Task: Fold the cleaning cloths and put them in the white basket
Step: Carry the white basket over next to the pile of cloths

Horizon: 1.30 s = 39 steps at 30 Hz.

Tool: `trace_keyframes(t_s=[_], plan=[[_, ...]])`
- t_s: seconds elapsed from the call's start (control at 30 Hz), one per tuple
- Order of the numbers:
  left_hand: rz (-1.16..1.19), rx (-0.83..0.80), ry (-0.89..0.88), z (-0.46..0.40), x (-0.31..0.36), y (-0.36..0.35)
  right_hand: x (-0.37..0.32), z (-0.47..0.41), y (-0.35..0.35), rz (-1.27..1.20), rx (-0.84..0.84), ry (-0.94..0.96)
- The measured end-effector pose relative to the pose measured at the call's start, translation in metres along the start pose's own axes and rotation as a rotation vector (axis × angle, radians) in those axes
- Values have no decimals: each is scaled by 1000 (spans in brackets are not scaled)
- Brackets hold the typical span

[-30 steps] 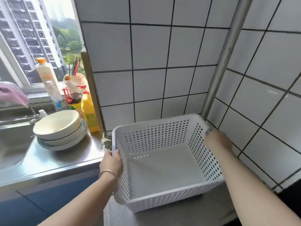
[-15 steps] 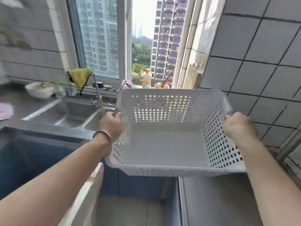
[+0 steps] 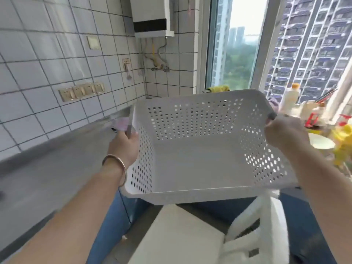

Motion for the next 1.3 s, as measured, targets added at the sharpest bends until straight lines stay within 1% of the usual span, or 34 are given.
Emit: trace_keyframes(t_s=[0.1,0.2,0.3,0.4,0.5,0.57,0.63,0.77,0.87,1.03,1.13,1.23,1.3], plan=[[-6,71,106,-23,-68,63,-76,21,-50,-59,-54,73],[-24,126,177,-35,-119,104,-135,33,-97,-119,-125,107],[-45,187,266,-56,-174,141,-200,42,-147,-110,-187,189],[-55,237,351,-78,-222,171,-256,50,-195,-111,-245,258],[-71,275,390,-99,-255,192,-304,54,-238,-134,-292,329],[-58,313,437,-116,-282,207,-352,55,-278,-135,-350,398],[-100,334,482,-132,-306,219,-394,59,-311,-134,-421,438],[-131,357,577,-164,-347,237,-458,66,-373,-117,-512,515],[-141,349,636,-190,-380,249,-500,72,-420,-92,-555,565],[-106,304,696,-250,-436,268,-570,78,-497,-93,-606,574],[-99,259,714,-283,-462,277,-604,83,-527,-85,-625,556],[-135,205,694,-325,-487,290,-640,82,-555,-84,-625,540],[-151,210,661,-352,-495,299,-663,81,-569,-116,-615,528]])
Point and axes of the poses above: each hand's wrist, its own z-axis away from the middle knuckle, its own y-axis out of the back of the hand, x = y × z, the point moved 7 cm from there along -z, towards the middle knuckle, and after that the axes turned 4 degrees about y, right-handed, at the moved point
